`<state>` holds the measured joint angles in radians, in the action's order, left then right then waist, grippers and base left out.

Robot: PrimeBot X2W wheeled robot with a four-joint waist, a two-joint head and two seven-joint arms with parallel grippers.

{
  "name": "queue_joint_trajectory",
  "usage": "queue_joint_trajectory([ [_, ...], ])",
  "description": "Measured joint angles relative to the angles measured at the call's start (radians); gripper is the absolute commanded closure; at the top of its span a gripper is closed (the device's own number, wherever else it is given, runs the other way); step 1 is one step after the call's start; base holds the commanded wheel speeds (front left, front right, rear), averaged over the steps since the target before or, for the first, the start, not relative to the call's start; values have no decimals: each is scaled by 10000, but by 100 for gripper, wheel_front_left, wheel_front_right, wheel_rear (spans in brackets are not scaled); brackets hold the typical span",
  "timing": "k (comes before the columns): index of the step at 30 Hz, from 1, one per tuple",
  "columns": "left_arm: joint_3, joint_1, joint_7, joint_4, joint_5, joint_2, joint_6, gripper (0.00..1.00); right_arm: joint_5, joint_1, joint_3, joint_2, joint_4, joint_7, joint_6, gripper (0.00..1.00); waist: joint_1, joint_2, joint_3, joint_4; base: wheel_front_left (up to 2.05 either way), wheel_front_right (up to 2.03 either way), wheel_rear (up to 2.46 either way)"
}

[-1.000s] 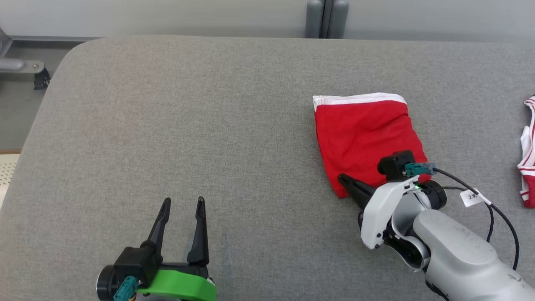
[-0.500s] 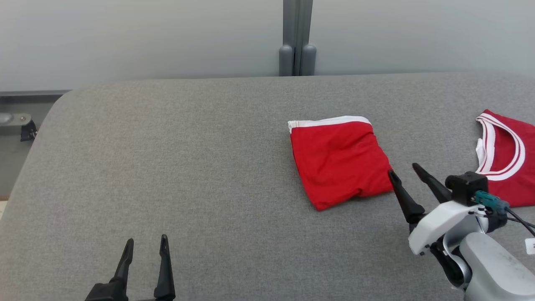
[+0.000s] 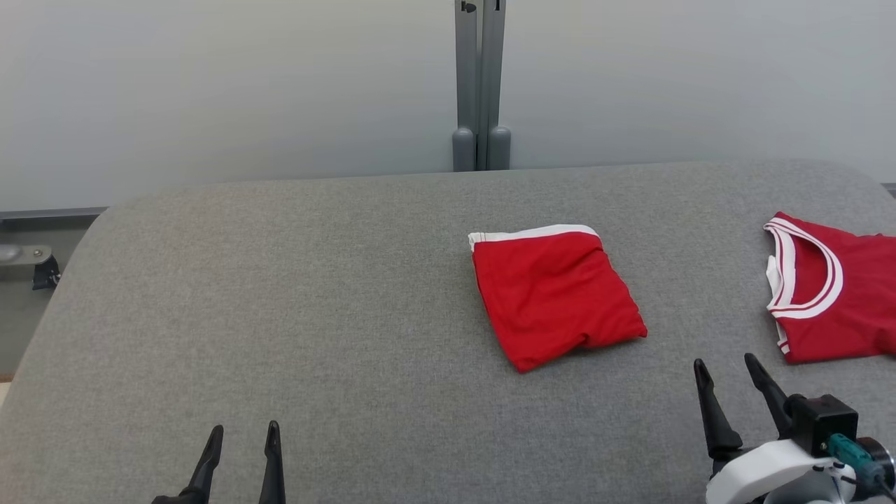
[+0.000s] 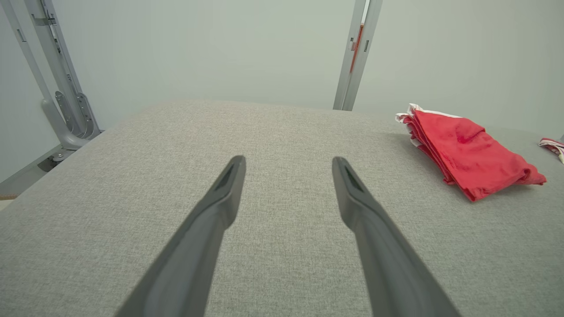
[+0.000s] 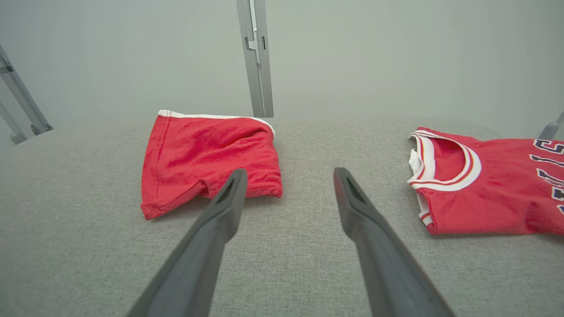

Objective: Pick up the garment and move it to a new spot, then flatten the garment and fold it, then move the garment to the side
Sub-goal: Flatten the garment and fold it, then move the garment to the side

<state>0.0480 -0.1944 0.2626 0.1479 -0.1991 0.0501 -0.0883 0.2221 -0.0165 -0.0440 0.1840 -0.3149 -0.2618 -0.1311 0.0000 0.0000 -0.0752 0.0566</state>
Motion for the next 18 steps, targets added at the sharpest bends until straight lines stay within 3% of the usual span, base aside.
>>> queue_joint_trajectory([
  [8, -105, 1, 0, 115, -21, 0, -165, 0, -431, -619, 94, -683, 477, -6, 2, 0, 0, 0, -57, -226, 0, 0, 0],
  [18, -63, 1, 0, 169, -23, 0, -188, 0, -485, -614, 12, -732, 485, -6, 0, 0, 0, 0, 28, -256, 0, 0, 0],
])
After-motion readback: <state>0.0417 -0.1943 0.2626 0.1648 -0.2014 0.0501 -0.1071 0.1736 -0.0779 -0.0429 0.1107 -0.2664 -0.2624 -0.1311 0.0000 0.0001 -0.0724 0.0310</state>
